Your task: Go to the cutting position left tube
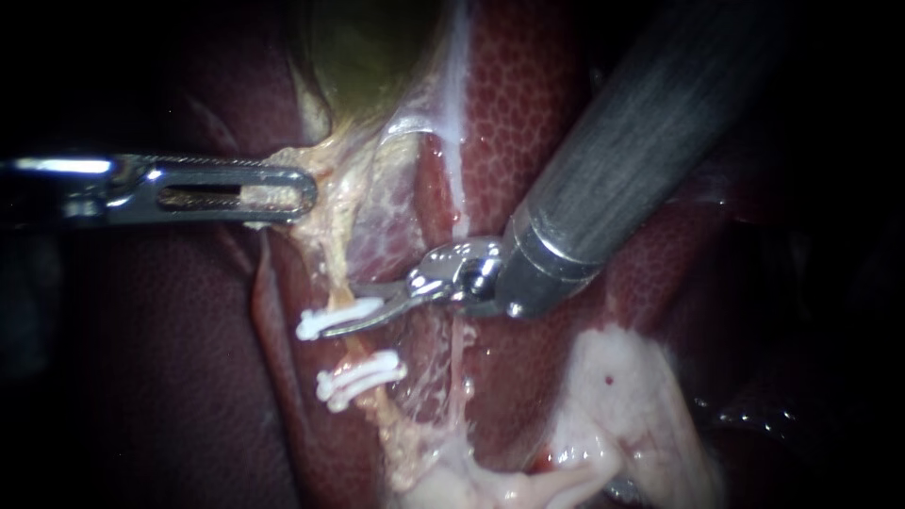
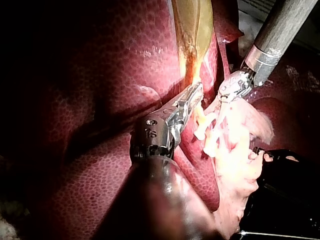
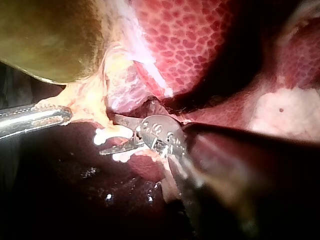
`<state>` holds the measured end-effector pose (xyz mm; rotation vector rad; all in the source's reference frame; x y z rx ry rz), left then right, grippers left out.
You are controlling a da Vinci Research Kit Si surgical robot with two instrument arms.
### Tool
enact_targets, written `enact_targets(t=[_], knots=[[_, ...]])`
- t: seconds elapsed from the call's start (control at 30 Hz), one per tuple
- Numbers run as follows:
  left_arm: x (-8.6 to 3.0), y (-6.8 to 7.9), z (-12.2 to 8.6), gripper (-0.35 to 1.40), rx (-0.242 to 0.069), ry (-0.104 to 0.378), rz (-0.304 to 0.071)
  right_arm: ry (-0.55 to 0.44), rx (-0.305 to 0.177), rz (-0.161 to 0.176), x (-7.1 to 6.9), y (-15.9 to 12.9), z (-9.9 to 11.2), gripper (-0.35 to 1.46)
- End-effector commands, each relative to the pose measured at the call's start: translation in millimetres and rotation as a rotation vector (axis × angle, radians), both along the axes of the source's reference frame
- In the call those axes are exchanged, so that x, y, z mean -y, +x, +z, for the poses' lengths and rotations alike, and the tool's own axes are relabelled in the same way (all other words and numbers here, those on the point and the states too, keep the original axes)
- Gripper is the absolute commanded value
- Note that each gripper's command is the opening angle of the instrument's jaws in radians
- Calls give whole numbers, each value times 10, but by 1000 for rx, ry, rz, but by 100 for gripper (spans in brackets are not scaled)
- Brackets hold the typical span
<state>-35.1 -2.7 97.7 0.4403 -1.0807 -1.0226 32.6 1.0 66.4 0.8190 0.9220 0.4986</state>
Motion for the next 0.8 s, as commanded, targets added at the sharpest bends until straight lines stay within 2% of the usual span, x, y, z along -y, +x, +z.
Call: enact_targets(t=[0.03,0.5,0.8], knots=[[0,0,0,-35,-1,-1,-2,0,0,0,0,0,0,128],[0,-1,0,-35,-1,-1,-2,0,0,0,0,-1,0,131],[0,0,0,-35,-1,-1,-2,2,-5,-10,1,-19,-1,131]])
